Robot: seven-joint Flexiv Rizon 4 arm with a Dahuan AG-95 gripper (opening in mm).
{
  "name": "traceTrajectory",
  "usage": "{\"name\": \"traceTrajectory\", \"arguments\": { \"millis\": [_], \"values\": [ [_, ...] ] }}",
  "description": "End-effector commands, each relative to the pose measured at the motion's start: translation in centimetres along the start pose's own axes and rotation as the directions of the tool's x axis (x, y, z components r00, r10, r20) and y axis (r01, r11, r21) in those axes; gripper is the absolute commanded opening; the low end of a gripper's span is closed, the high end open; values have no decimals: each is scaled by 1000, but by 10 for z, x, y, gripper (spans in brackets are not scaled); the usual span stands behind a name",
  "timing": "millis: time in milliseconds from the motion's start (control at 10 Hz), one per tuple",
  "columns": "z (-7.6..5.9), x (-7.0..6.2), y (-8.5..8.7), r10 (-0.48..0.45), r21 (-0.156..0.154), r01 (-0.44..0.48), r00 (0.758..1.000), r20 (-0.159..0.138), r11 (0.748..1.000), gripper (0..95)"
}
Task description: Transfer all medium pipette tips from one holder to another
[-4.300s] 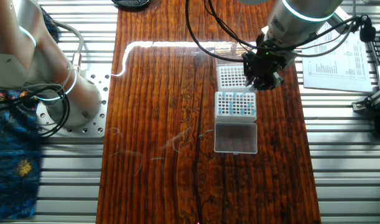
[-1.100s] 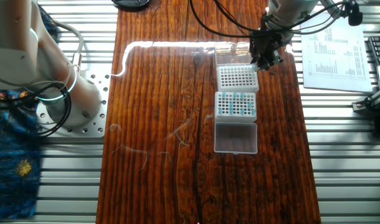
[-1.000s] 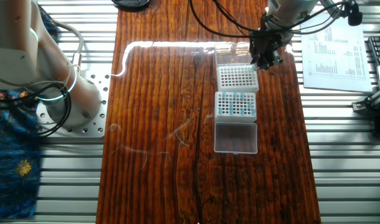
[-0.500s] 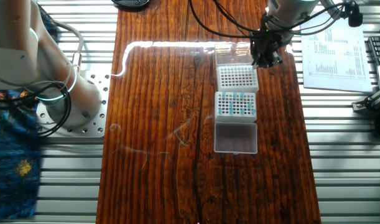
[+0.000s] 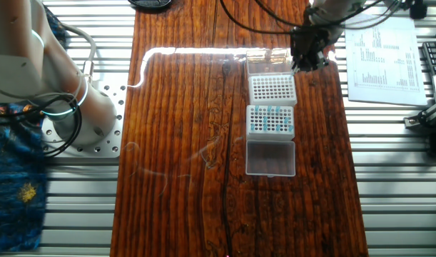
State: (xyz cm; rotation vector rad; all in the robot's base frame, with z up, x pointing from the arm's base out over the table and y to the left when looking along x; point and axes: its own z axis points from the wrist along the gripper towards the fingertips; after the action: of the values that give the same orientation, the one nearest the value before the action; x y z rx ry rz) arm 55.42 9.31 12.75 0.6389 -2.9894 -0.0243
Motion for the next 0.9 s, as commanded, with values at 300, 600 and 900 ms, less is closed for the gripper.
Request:
{"name": "traceTrajectory", "arguments": {
  "millis": [300,600,900],
  "values": [
    [-29,4,-22,-37,-4,37,999,-20,999,0],
    [-33,18,-57,-133,-1,133,990,-52,991,0],
    [-16,34,-73,-171,-5,170,984,-41,985,0]
  ]
}}
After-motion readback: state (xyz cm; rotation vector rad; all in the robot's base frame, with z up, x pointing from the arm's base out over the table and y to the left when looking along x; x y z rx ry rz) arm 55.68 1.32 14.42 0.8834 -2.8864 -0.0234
